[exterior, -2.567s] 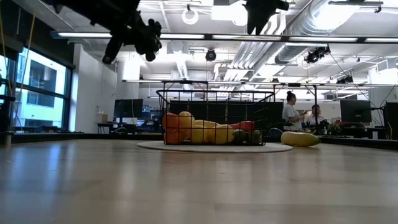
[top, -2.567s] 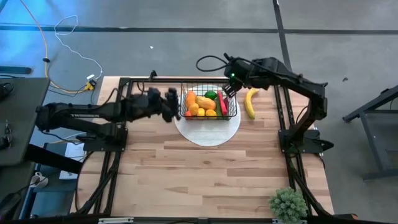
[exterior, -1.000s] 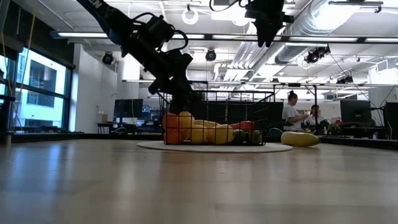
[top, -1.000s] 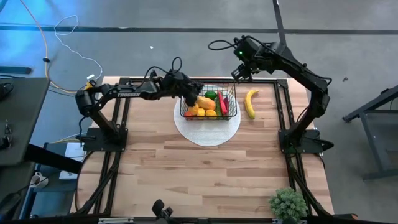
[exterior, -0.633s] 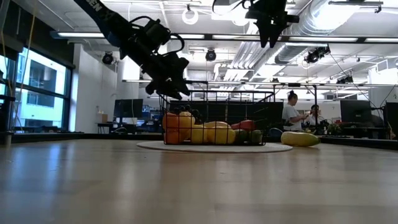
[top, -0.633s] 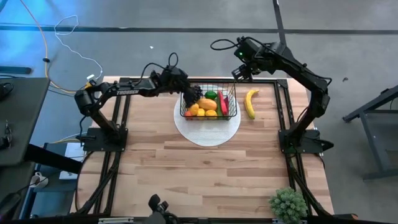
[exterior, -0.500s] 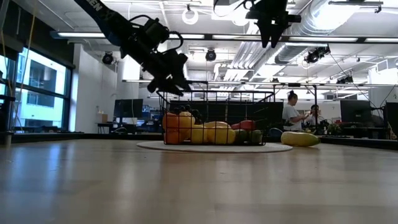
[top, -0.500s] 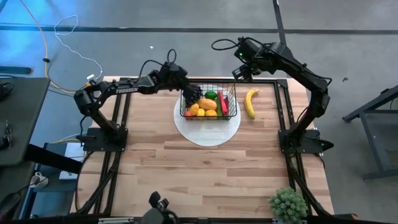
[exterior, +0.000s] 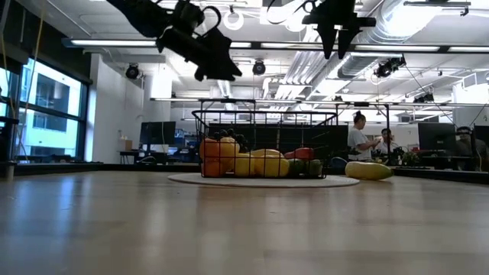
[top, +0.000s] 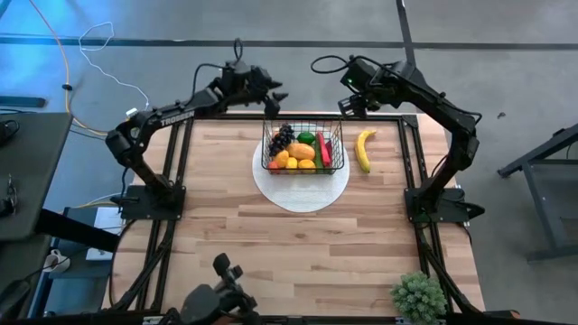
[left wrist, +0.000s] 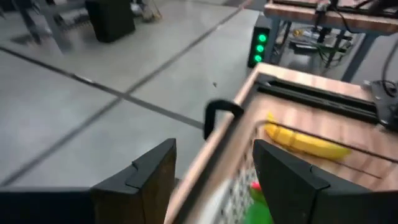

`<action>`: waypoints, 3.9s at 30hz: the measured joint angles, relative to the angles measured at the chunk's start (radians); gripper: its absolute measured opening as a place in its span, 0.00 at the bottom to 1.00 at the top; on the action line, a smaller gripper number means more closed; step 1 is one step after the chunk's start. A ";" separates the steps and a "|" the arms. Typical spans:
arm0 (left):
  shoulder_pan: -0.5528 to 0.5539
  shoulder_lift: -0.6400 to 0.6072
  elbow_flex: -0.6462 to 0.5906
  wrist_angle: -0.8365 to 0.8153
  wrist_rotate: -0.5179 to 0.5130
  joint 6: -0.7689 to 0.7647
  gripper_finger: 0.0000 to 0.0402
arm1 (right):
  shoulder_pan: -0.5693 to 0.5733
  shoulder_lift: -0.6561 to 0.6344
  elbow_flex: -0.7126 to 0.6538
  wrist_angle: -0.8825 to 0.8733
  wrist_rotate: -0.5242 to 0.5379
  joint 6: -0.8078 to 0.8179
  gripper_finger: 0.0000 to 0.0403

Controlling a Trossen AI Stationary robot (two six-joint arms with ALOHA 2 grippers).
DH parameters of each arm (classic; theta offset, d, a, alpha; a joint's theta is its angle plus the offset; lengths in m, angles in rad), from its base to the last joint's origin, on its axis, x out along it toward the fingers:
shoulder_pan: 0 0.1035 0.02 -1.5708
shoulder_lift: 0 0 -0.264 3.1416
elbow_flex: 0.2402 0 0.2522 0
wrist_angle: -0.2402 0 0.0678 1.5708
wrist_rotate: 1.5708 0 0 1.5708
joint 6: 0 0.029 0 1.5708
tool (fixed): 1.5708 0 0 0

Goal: Build produce basket
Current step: Put the yellow banana into the black wire basket

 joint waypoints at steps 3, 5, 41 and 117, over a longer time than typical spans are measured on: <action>0.026 0.000 0.054 -0.034 -0.002 0.043 0.50 | 0.000 0.000 0.000 0.000 0.008 0.038 0.49; 0.045 0.000 0.090 -0.062 -0.002 0.075 0.50 | 0.000 0.001 0.000 0.000 0.039 0.069 0.52; 0.276 0.000 0.146 -0.191 -0.016 0.132 0.50 | -0.272 -0.015 -0.596 0.292 -0.267 0.146 0.53; -0.056 -0.176 0.146 -0.339 -0.025 -0.239 0.50 | -0.138 -0.591 -1.146 1.180 -0.500 -0.012 0.21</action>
